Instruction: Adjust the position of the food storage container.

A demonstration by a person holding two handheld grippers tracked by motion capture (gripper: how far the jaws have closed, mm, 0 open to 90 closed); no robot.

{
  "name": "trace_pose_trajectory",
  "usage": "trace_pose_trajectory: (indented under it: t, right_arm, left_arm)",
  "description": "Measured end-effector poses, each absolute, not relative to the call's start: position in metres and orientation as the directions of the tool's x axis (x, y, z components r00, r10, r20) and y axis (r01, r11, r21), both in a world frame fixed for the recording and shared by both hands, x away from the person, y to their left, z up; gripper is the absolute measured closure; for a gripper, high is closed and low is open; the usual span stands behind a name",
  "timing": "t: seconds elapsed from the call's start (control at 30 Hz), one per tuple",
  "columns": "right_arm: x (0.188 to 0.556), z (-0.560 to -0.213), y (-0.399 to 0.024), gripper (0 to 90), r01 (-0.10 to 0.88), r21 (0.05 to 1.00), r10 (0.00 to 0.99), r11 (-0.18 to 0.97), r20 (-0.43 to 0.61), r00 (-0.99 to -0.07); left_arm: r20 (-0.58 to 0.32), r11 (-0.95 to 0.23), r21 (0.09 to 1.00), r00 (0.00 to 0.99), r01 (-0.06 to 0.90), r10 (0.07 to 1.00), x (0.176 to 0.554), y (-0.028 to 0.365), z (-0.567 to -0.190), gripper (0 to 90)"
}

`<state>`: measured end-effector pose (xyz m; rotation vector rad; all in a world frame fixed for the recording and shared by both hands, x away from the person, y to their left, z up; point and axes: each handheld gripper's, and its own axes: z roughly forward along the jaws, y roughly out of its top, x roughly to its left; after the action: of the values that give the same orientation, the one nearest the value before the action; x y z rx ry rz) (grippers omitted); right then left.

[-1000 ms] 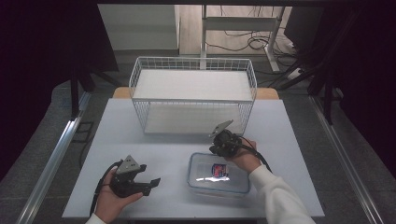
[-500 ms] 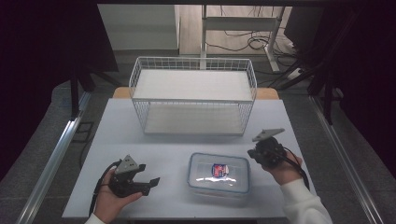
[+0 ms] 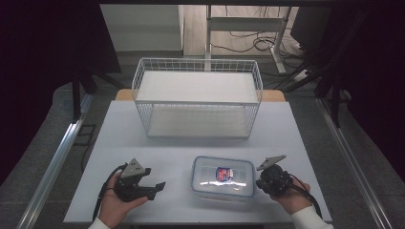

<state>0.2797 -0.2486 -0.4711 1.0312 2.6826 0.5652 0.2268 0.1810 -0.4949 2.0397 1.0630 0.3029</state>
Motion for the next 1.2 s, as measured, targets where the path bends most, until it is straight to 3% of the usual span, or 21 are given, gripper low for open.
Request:
trace_pose_trajectory:
  t: [0.1, 0.7, 1.0, 1.2]
  right_arm:
    - [0.283, -0.469, -0.245, 88.9, 0.603, 0.444, 0.68, 0.662, -0.019, -0.733]
    - [0.313, -0.473, -0.164, 88.9, 0.5, 0.44, 0.57, 0.746, -0.035, -0.821]
    - [0.312, -0.47, -0.169, 88.8, 0.49, 0.467, 0.572, 0.736, -0.04, -0.82]
    - [0.307, -0.459, -0.192, 88.7, 0.495, 0.584, 0.619, 0.644, -0.017, -0.785]
  left_arm:
    - [-0.144, -0.324, 0.746, 0.615, 0.583, 0.775, 0.228, 0.183, -0.495, 24.8]
    - [-0.156, -0.247, 0.769, 0.548, 0.59, 0.822, 0.231, 0.207, -0.489, 24.9]
    - [-0.154, -0.246, 0.769, 0.545, 0.59, 0.824, 0.23, 0.206, -0.491, 24.9]
    - [-0.157, -0.239, 0.769, 0.537, 0.593, 0.829, 0.231, 0.21, -0.491, 24.9]
